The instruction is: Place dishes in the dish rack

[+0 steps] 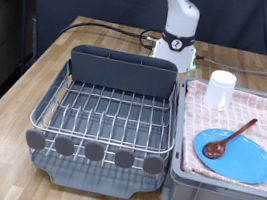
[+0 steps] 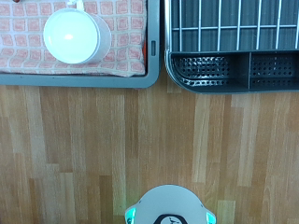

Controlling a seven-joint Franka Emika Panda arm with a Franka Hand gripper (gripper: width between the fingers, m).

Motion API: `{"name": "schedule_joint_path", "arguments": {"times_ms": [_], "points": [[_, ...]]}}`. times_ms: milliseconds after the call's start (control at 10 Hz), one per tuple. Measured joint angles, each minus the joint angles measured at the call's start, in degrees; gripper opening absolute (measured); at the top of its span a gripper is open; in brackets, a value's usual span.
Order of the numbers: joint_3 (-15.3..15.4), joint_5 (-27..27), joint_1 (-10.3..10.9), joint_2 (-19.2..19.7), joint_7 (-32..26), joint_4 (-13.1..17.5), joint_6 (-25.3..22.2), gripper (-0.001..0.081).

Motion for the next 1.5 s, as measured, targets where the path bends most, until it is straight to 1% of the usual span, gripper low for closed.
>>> {"name": "schedule_joint_path", "arguments": {"times_ms": [200,400,500,800,1000,1100,1200,1300,1500], "points": [[0.36,0.24,0.0,0.54,0.54,0.0,0.07,0.0803],[1.8,1.12,0.01,2.44,4.24,0.12,1.51,0.0803],[2.76,1.7,0.02,3.84,6.19,0.3,3.05,0.0803],[6.19,3.47,0.07,9.46,12.37,1.93,9.27,0.0803],[8.6,3.23,0.1,13.36,15.32,3.51,13.53,0.0803],[9.8,3.19,-0.06,15.63,19.46,4.88,13.82,0.0803],[10.51,3.12,-0.52,18.61,23.37,7.46,13.11,0.0803],[10.39,3.12,-0.4,18.48,22.05,7.34,13.12,0.0803],[10.82,3.32,-0.38,18.8,23.95,7.25,14.24,0.0803]]}}
